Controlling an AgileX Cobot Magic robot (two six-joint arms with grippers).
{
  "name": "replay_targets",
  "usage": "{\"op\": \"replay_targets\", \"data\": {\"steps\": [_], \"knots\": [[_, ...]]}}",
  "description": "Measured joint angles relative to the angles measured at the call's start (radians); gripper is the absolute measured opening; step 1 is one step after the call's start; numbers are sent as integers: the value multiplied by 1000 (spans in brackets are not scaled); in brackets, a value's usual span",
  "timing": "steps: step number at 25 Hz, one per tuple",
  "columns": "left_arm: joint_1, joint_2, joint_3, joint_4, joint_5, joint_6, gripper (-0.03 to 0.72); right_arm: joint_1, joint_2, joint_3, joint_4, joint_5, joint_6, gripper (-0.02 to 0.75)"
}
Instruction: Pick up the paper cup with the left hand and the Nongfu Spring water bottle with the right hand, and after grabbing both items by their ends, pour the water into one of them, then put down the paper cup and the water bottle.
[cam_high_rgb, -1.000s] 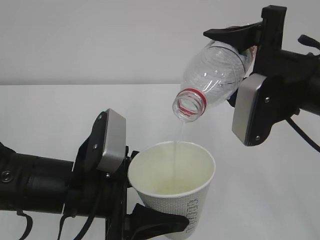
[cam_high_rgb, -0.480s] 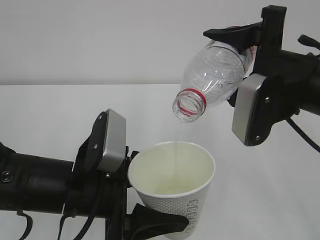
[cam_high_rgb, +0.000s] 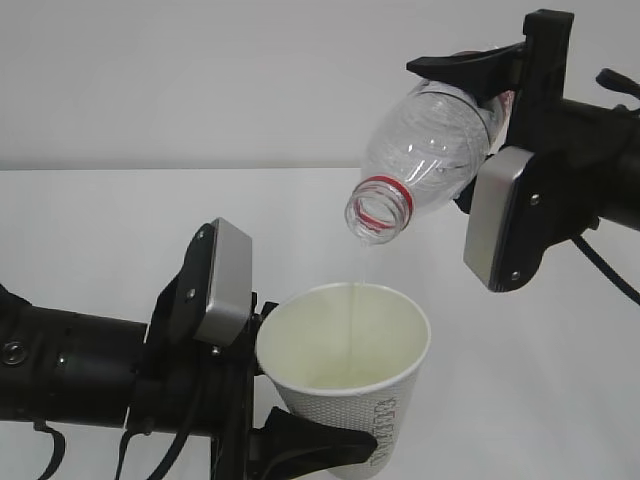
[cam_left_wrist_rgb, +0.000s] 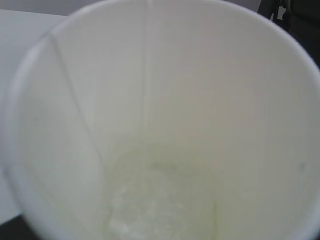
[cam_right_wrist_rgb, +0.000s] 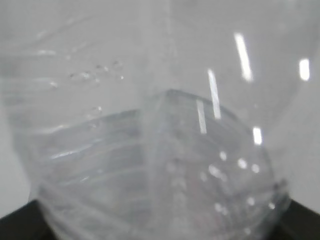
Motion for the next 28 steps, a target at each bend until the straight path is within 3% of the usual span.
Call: {"op": "replay_targets", "data": {"steps": [28], "knots": [[0, 0, 0, -2, 23, 0, 504, 0, 0, 0, 0, 0, -2, 521]]}}
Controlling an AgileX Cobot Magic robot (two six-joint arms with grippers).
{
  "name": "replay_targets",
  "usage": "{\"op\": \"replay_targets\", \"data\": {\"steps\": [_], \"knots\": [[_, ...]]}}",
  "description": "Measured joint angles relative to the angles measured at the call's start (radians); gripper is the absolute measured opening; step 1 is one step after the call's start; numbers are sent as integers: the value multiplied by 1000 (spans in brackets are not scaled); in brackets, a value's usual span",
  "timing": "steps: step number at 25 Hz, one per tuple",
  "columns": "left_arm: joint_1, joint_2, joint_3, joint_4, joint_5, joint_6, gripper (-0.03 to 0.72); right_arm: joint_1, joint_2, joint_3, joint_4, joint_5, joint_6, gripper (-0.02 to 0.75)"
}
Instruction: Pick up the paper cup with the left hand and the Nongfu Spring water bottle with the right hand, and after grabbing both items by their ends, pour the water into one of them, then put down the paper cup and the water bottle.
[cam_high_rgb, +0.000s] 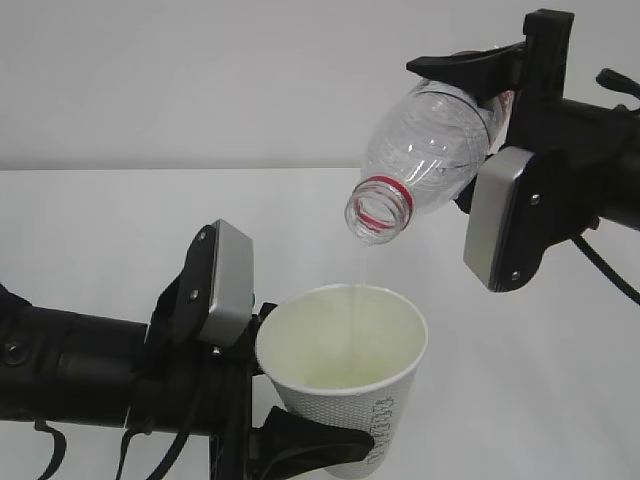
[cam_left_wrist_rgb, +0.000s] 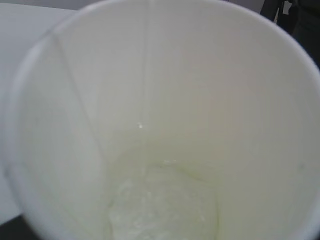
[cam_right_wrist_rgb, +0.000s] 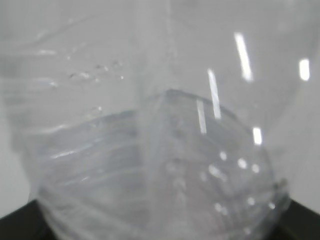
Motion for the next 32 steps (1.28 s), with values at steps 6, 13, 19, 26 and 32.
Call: {"op": "replay_targets", "data": {"steps": [6, 13, 19, 26, 32], "knots": [[0, 0, 0, -1, 0, 0, 503, 0, 0, 0, 0, -1, -16, 521], [0, 0, 0, -1, 0, 0, 503, 0, 0, 0, 0, -1, -18, 521], [0, 0, 0, -1, 2, 0, 503, 0, 0, 0, 0, -1, -19, 521], [0, 0, 0, -1, 2, 0, 503, 0, 0, 0, 0, -2, -19, 521], [0, 0, 0, -1, 2, 0, 503, 0, 0, 0, 0, -2, -20, 521]]}}
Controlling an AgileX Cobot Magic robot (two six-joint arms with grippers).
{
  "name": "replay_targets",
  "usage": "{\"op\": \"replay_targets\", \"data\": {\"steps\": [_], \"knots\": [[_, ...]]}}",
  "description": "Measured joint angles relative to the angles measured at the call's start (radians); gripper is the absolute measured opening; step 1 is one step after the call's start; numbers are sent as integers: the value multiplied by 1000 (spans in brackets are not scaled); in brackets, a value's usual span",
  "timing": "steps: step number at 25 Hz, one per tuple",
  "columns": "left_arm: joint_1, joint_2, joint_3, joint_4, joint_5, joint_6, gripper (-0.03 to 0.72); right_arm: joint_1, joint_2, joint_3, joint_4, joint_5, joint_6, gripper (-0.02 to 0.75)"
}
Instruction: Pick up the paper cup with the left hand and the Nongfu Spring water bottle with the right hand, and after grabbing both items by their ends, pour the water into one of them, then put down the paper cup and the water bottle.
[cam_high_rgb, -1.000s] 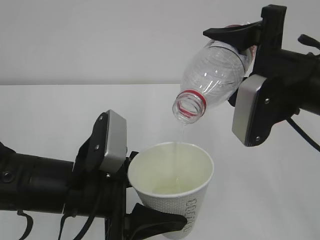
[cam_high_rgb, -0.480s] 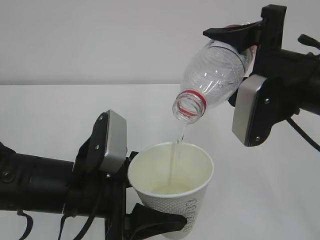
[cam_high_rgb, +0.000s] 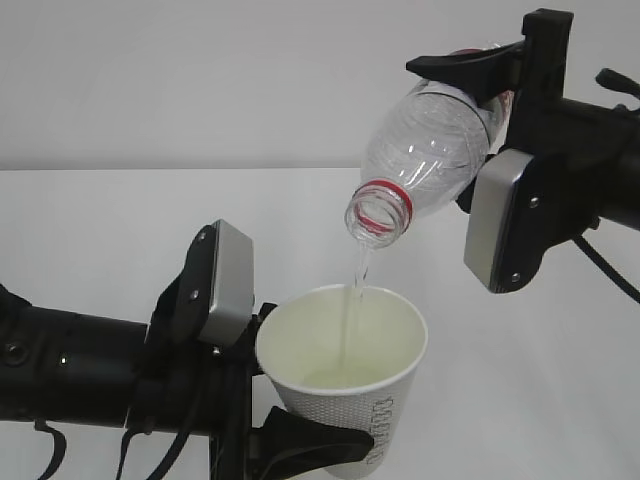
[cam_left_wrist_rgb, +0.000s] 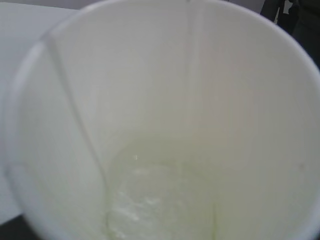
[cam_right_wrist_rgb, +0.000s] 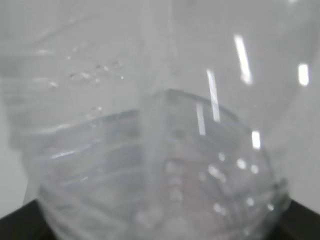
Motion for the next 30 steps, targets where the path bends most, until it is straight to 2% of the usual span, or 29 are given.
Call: {"op": "replay_targets", "data": {"steps": [30], "knots": [[0, 0, 0, 0, 0, 0, 503, 0, 0, 0, 0, -2, -2, 521]]}}
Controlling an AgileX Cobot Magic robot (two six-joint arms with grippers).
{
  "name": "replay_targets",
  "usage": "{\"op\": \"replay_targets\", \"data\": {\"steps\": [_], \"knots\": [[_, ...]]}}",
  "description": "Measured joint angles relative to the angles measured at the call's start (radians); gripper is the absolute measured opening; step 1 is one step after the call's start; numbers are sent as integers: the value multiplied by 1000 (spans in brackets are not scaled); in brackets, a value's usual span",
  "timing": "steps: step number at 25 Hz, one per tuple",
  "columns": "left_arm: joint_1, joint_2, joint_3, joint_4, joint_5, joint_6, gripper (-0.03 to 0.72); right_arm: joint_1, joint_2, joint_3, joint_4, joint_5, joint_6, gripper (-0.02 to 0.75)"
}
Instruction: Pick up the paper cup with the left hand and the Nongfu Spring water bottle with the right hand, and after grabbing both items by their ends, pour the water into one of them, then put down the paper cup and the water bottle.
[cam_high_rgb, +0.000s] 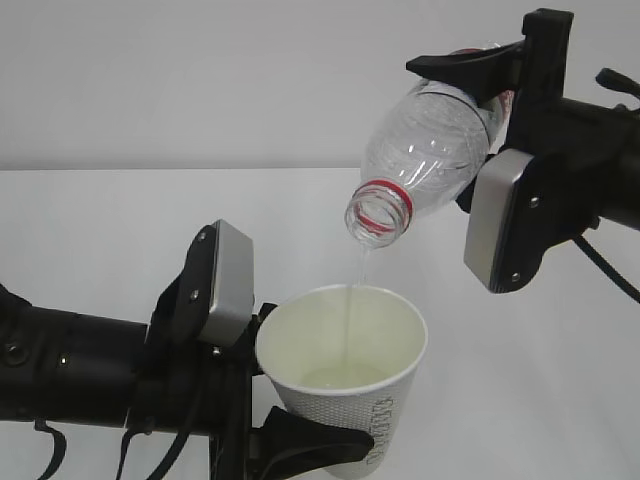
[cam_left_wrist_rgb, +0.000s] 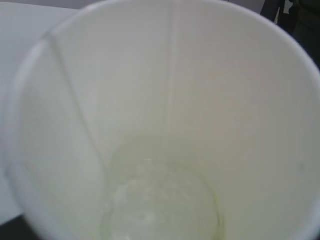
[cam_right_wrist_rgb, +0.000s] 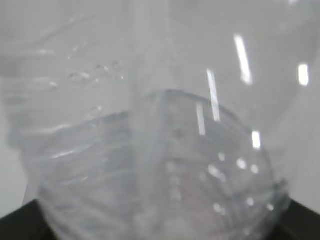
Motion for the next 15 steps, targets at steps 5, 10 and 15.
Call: {"op": "replay_targets", "data": {"steps": [5, 10, 15], "knots": [[0, 0, 0, 0, 0, 0, 503, 0, 0, 0, 0, 0, 0, 521], [0, 0, 0, 0, 2, 0, 503, 0, 0, 0, 0, 0, 0, 521], [0, 0, 0, 0, 2, 0, 503, 0, 0, 0, 0, 0, 0, 521]]}}
